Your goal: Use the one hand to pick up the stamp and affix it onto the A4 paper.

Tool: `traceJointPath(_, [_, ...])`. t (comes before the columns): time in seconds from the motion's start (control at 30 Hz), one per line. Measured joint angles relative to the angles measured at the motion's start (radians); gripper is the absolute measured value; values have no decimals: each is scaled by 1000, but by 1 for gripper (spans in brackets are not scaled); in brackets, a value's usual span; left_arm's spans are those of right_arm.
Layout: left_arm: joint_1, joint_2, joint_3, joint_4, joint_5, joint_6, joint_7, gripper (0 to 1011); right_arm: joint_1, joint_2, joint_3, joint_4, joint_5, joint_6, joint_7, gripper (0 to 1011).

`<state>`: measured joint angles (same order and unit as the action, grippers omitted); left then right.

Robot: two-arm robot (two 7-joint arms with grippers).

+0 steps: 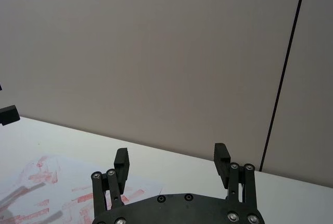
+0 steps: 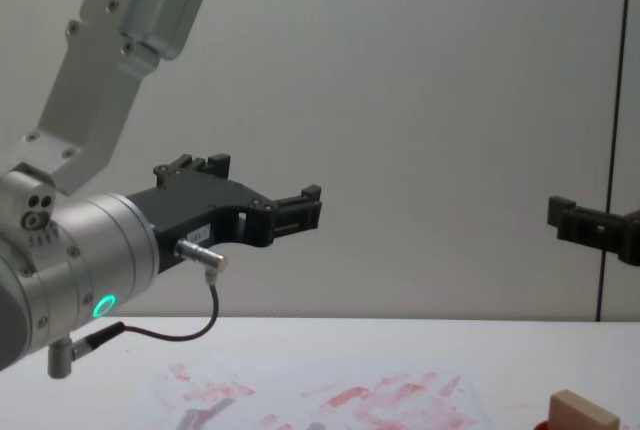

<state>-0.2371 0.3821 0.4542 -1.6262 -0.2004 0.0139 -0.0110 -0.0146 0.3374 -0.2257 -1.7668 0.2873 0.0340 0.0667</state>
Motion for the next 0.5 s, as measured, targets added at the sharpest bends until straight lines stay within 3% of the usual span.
traceJointPath(0.5, [0, 0, 0, 0, 0, 0, 0, 1002, 0, 0, 0, 0, 0, 0, 0, 1001])
